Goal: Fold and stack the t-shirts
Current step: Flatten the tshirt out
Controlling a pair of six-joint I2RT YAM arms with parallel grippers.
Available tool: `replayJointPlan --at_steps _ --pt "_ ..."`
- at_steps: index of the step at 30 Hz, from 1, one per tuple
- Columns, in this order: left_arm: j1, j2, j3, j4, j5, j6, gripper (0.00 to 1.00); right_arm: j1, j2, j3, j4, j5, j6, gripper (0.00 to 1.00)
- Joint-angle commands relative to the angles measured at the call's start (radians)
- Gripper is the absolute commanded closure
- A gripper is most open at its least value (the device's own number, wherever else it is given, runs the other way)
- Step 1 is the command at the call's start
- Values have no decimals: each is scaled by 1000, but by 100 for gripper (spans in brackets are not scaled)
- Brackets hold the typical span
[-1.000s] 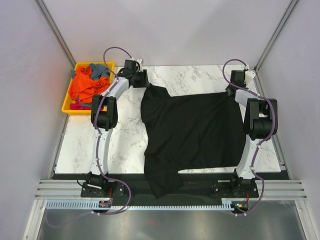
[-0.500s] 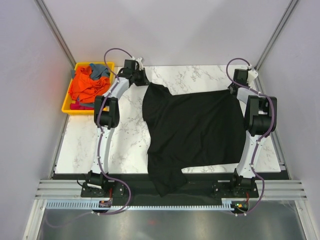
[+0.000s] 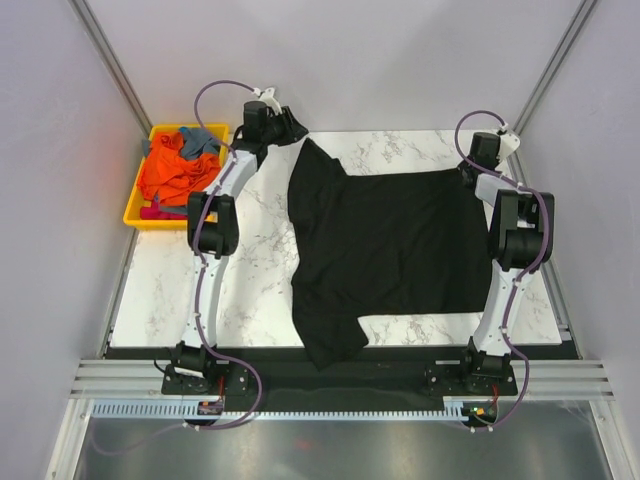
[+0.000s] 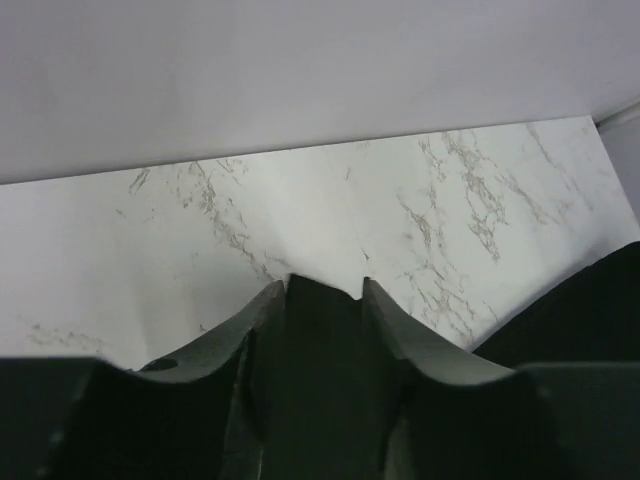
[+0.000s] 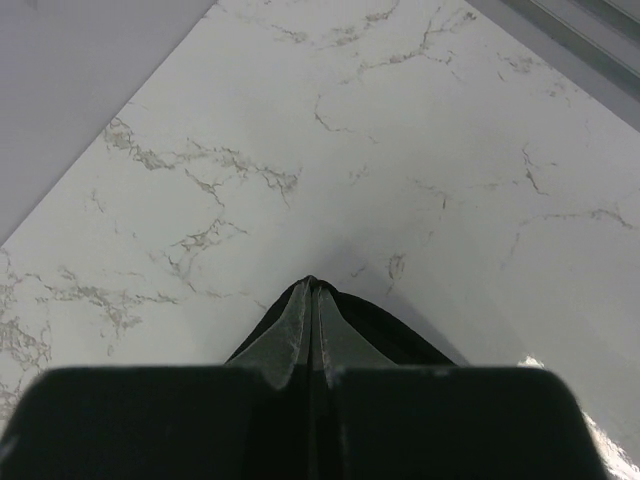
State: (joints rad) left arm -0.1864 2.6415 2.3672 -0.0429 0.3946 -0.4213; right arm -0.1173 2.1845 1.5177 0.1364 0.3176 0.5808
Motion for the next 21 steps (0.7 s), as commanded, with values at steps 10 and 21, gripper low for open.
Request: replayJointPlan --at_steps 10,21 --pt "11 -443 -487 -214 -184 73 46 -47 29 288 -280 -17 7 62" --pt "-175 -1007 -1129 -373 -250 -83 51 -36 -319 41 -735 -48 175 48"
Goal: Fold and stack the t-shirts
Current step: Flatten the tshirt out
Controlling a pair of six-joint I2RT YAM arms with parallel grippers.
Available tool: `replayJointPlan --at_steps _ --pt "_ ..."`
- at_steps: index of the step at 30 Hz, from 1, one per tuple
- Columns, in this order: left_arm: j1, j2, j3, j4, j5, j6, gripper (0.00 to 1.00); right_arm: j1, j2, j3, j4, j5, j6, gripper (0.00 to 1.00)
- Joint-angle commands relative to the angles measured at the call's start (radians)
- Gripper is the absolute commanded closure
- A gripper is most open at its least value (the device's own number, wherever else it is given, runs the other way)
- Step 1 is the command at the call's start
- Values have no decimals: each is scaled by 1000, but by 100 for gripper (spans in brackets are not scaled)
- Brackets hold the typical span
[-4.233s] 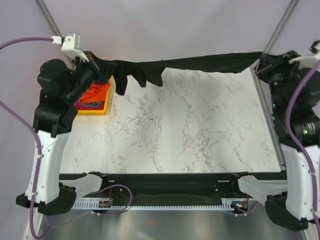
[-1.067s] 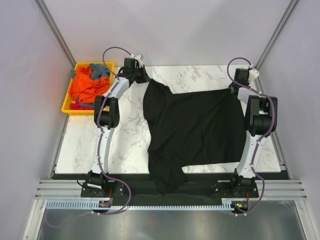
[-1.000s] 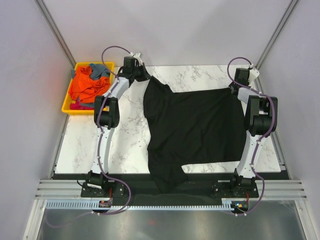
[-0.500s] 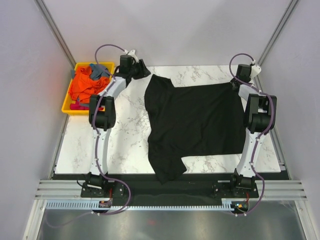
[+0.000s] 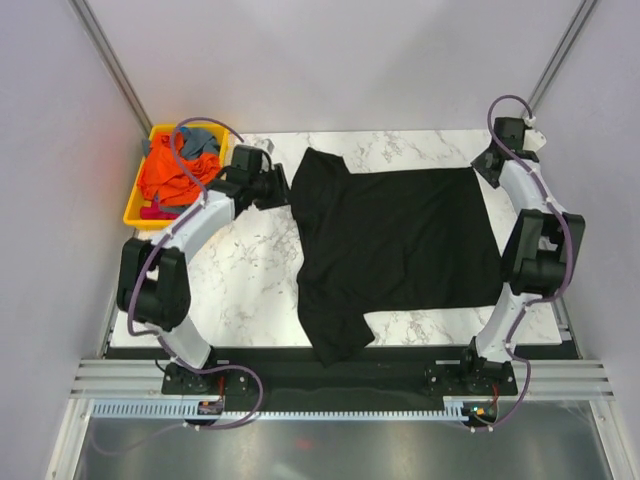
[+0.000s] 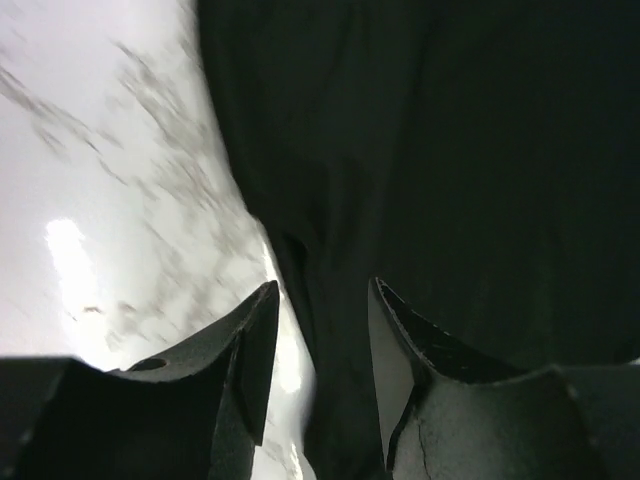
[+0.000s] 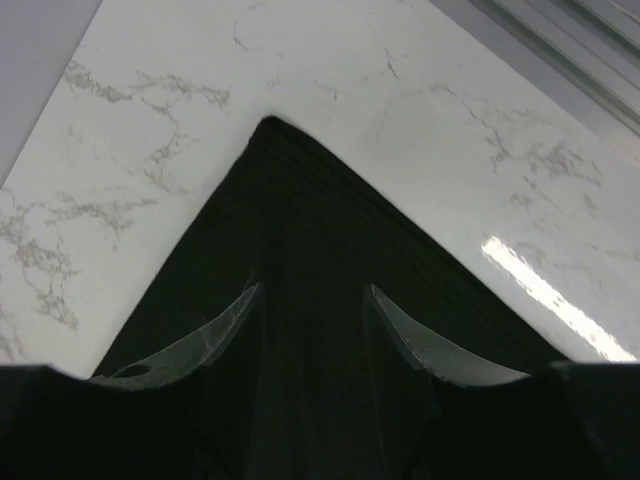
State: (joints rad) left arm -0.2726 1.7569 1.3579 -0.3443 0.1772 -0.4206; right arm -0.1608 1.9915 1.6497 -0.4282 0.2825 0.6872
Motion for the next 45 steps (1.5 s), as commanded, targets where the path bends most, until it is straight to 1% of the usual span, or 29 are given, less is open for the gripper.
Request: replayJointPlan --at_steps 1,2,3,4,5,6,8,11,13,14,15,16,17,18,20,21,22,24,25,26,28,29,31,32,33,35,36,39,45 --pt "-106 -160 -211 -74 -25 -102 51 7 -181 -163 -187 -13 80 48" --pt "-128 -256 -258 -78 -24 -136 51 6 -207 -197 -222 -16 87 48" --pt "-152 -302 -304 -84 -37 -150 51 6 -232 -224 -240 -17 92 47" --pt "-218 -359 -389 -88 -50 -165 51 6 -271 -278 -280 -19 101 47" --pt "-250 -449 -426 -99 -74 -197 50 7 -290 -303 -297 -26 109 47" --pt "-313 -503 -463 -123 -88 -223 50 6 -312 -333 -306 -40 109 47" --pt "-374 -626 -575 -121 -102 -300 50 6 -371 -422 -300 -63 104 47" --pt "-418 -686 -689 -90 -114 -348 48 6 -431 -510 -268 -77 86 48" --pt "-399 -674 -694 -76 -128 -342 45 6 -476 -563 -200 -156 62 48" --pt "-384 -660 -683 -70 -145 -336 44 9 -491 -582 -167 -202 19 48" --pt "-364 -627 -671 -62 -145 -327 43 15 -506 -602 -137 -239 11 48" --pt "-302 -605 -637 -49 -133 -302 43 24 -534 -634 -97 -281 2 48" --pt "-263 -581 -617 -21 -98 -291 43 52 -545 -640 -87 -281 -9 48" --pt "-178 -524 -577 -1 -76 -282 44 70 -554 -645 -86 -281 -41 48" --pt "-97 -458 -539 86 -6 -259 46 118 -557 -654 -84 -281 -66 48" --pt "-49 -420 -489 108 1 -250 47 136 -562 -675 -74 -313 -93 49" --pt "-30 -336 -455 120 10 -236 49 154 -572 -686 -46 -353 -110 49" --pt "5 -249 -345 160 34 -218 50 257 -585 -734 -8 -379 -139 50" --pt "10 -162 -309 174 50 -201 50 305 -608 -754 34 -382 -143 49" --pt "13 -122 -271 185 65 -195 50 407 -618 -772 51 -364 -141 49" --pt "16 -6 -160 200 105 -169 51 501 -640 -820 69 -327 -111 49" --pt "16 34 -125 199 113 -162 50 585 -649 -838 80 -307 -92 49" --pt "19 94 -34 200 114 -152 50 665 -687 -905 140 -301 -36 49" --pt "22 158 -5 199 114 -152 50 746 -700 -924 158 -293 -22 48" --pt "29 186 48 199 111 -149 50 785 -709 -945 192 -280 -15 48" --pt "33 275 107 168 84 -150 50 880 -698 -944 207 -226 -5 48" --pt "35 306 163 153 67 -149 50 900 -674 -930 209 -176 -9 48" --pt "35 387 237 119 35 -136 50 923 -614 -898 206 -135 -41 48" --pt "35 449 288 110 -25 -122 50 923 -528 -823 157 -29 -81 49"
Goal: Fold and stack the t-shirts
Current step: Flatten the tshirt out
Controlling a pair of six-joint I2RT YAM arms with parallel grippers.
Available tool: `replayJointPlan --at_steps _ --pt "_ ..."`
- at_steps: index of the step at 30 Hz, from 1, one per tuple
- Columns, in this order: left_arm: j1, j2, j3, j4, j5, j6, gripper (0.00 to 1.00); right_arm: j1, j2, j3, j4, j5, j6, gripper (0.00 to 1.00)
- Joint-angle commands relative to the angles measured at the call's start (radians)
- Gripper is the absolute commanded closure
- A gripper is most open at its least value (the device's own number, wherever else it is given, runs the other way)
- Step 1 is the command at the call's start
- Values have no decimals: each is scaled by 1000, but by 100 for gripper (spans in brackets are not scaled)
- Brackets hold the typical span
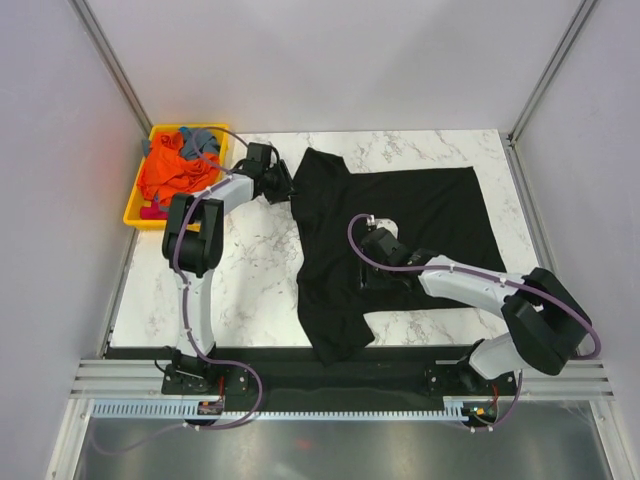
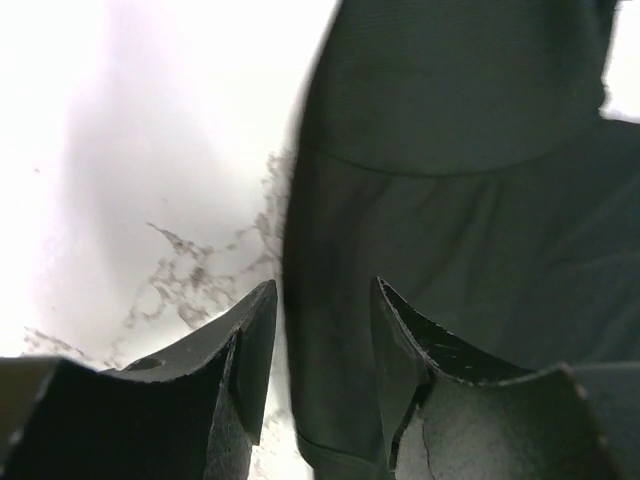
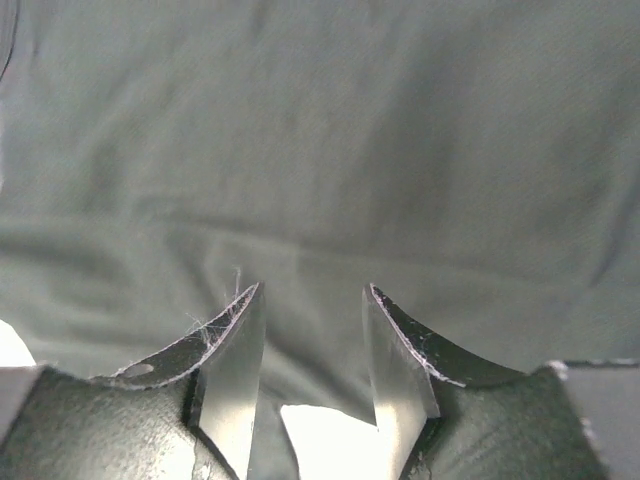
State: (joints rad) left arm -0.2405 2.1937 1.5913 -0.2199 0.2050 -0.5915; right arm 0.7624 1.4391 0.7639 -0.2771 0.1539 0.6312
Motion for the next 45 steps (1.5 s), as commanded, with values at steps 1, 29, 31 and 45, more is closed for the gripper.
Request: replayJointPlan --at_steps 1,29,31,45 --pt "3 24 59 -15 -59 58 51 0 32 67 6 105 -28 49" --pt "-184 143 285 46 219 -91 84 -37 -25 38 -30 193 7 56" --pt "-183 155 320 53 310 -73 65 -37 -26 46 -31 177 10 56" --pt "-79 -244 -154 -142 59 130 56 -38 -52 64 -40 128 39 56"
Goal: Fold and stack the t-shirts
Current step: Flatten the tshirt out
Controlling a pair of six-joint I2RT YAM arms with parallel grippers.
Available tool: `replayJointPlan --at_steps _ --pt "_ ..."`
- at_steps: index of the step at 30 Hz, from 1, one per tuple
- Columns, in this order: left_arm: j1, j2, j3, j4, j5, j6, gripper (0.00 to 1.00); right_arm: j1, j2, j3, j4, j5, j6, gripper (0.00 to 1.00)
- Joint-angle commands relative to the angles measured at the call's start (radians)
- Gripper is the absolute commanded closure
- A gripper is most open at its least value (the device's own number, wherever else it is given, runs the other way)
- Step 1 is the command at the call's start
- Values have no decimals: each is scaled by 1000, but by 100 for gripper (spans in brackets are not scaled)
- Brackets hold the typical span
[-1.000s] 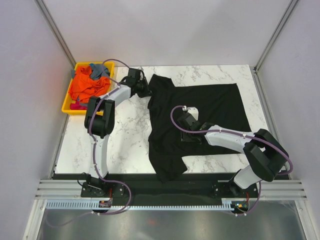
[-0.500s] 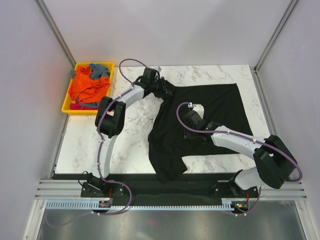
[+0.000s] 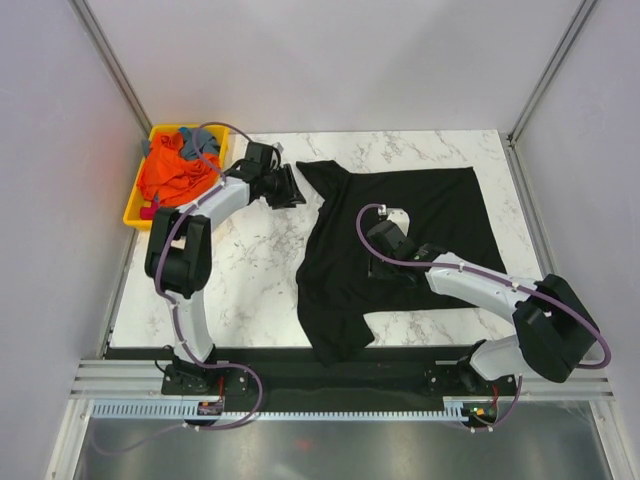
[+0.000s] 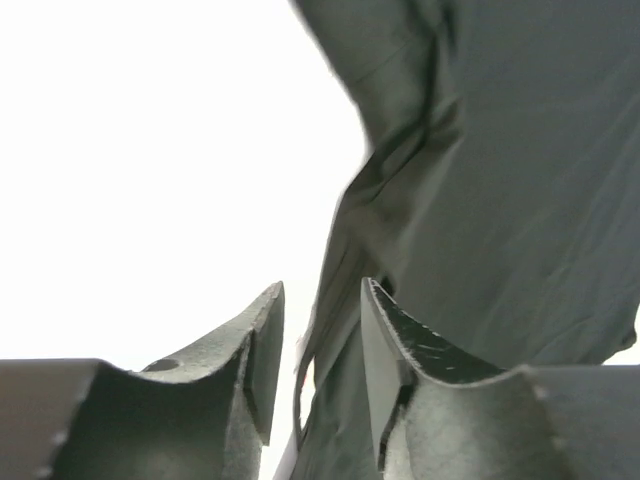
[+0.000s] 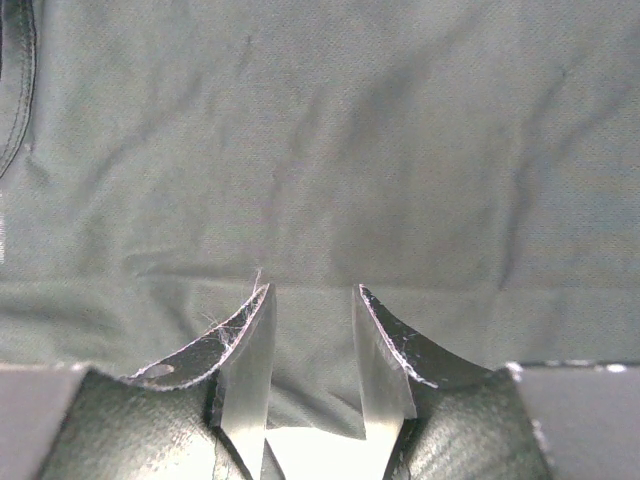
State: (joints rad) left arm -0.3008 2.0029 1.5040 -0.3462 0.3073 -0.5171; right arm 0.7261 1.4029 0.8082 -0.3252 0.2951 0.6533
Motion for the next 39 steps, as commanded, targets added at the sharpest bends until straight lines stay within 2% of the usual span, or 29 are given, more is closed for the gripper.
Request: replayJointPlan --at_steps 1,4,8,17,20,21,23,25,26,29,30,32,39 --pt "-18 -61 -85 -14 -34 51 57 -2 -18 22 8 -16 19 56" --pt "-21 -61 -171 39 27 37 60 -2 -30 20 8 -16 17 56" --pt "-32 -32 -199 124 124 22 60 -2 -38 17 8 -16 17 56" --pt "-67 53 -166 148 98 9 61 -2 -39 6 11 -7 0 56" --pt "-75 68 -157 148 87 3 74 -4 -42 8 11 -4 0 56" --pt "-78 66 -154 148 84 0 85 -4 -44 8 11 -5 -1 56" --pt "-87 56 -153 145 73 -4 98 -4 -45 9 12 -4 -3 56" --pt "-99 19 -160 142 47 -8 98 -5 -45 13 12 -4 -3 56" --pt "-106 4 -163 133 32 -8 98 -5 -48 14 11 -4 -6 56" --pt "-144 -49 -131 -3 -176 -24 98 -7 -59 9 11 -1 -3 56" --pt "-152 -59 -126 -29 -285 -26 98 -7 -61 9 11 -1 0 56" --pt "-161 -75 -111 -92 -397 -49 98 -8 -65 8 12 -4 -1 56" --pt "-161 -18 -24 -244 -592 -81 98 -11 -102 -6 11 -5 -4 55"
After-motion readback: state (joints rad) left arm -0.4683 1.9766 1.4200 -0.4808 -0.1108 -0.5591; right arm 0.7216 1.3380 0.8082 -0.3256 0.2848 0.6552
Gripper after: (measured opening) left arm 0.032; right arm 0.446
